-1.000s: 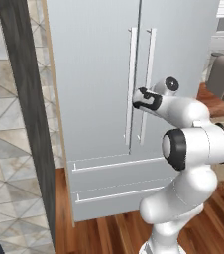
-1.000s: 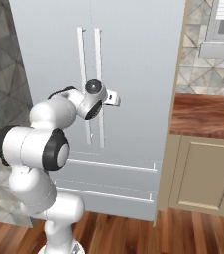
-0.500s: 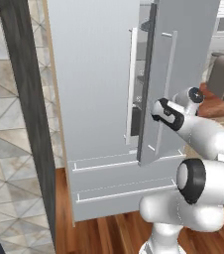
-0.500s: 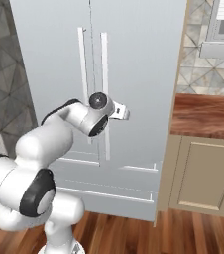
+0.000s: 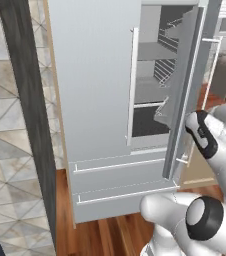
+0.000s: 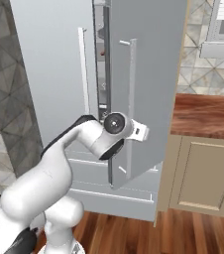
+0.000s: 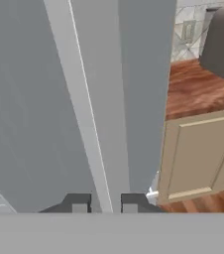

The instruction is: Move the hot dog bun to the plate on the dining table and place the condiment next to that plate. Then navigate to the fridge and take the sausage and place it on the plate as well.

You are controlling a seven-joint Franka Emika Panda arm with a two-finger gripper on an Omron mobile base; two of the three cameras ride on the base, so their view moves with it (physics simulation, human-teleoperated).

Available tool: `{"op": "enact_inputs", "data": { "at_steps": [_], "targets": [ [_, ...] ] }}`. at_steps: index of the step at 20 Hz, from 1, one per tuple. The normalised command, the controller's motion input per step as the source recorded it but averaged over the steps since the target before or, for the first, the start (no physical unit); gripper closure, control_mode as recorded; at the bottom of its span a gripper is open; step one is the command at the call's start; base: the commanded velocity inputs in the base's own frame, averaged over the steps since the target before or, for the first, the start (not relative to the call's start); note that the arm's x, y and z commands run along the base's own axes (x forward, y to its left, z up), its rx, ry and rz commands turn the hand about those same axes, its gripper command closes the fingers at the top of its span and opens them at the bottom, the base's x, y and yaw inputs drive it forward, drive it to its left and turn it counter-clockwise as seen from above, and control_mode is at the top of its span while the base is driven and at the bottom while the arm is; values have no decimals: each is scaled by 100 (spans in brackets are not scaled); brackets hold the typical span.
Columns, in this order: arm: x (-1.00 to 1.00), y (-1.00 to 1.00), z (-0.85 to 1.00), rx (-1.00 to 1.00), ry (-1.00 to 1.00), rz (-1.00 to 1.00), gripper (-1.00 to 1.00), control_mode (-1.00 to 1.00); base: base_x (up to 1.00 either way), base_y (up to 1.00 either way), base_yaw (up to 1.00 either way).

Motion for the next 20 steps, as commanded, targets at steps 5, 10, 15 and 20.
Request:
{"op": "enact_inputs", "data": {
  "at_steps": [5, 10, 15, 20],
  "targets": [
    [-100, -94, -4, 0, 0, -8, -100, -100, 0, 0, 0],
    [-100, 28, 13, -2, -1, -1, -100, -100, 0, 0, 0],
    [-91, 98, 32, -19, -2, 3, -100, -100, 0, 0, 0],
    [-20, 100, 44, -30, 0, 2, -100, -100, 0, 0, 0]
  ]
}}
